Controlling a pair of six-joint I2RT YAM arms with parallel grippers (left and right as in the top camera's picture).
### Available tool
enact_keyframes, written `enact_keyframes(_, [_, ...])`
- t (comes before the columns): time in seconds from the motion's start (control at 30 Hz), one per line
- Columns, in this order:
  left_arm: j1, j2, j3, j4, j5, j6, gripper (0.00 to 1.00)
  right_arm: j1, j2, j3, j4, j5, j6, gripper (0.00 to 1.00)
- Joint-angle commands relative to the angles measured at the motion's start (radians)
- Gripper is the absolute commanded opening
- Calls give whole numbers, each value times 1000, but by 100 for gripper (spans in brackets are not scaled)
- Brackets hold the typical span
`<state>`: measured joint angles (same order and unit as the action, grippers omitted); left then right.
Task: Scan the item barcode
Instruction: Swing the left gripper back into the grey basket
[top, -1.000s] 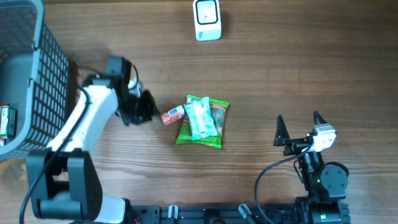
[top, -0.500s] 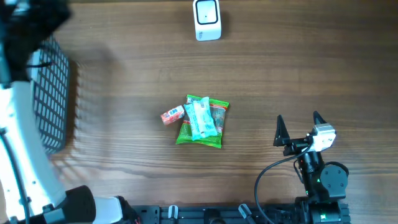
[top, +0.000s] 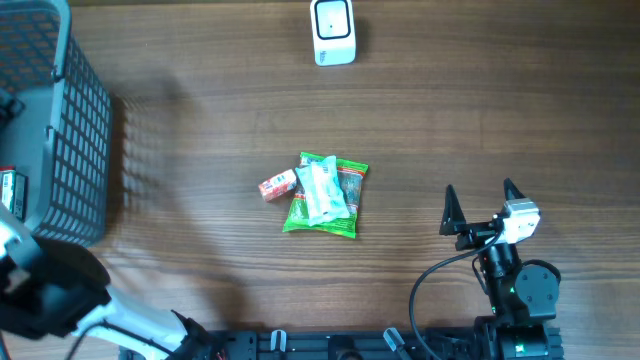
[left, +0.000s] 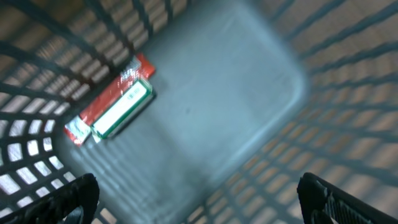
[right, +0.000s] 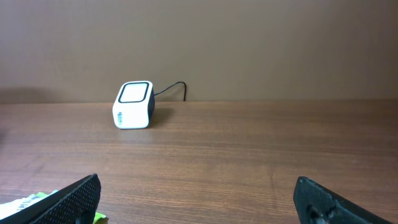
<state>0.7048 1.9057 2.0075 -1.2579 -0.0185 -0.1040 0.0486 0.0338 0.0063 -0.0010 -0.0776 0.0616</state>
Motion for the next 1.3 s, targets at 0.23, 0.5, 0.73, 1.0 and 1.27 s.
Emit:
enact_keyframes(0.23, [25, 203, -1, -37, -29, 232, 100, -3, -3, -1, 3, 10, -9, 100])
enact_keyframes(0.5, [107, 266, -1, -2, -43, 236, 100, -3, -3, -1, 3, 10, -9, 100])
enact_keyframes(0.73, [178, 305, -35, 35, -32, 337, 100, -3, -3, -1, 3, 10, -9, 100])
enact_keyframes(1.0, [192, 306, -142, 195, -32, 394, 100, -3, -3, -1, 3, 10, -9, 100])
enact_keyframes(1.27, [192, 306, -321, 401, -31, 521, 100, -3, -3, -1, 3, 10, -9, 100])
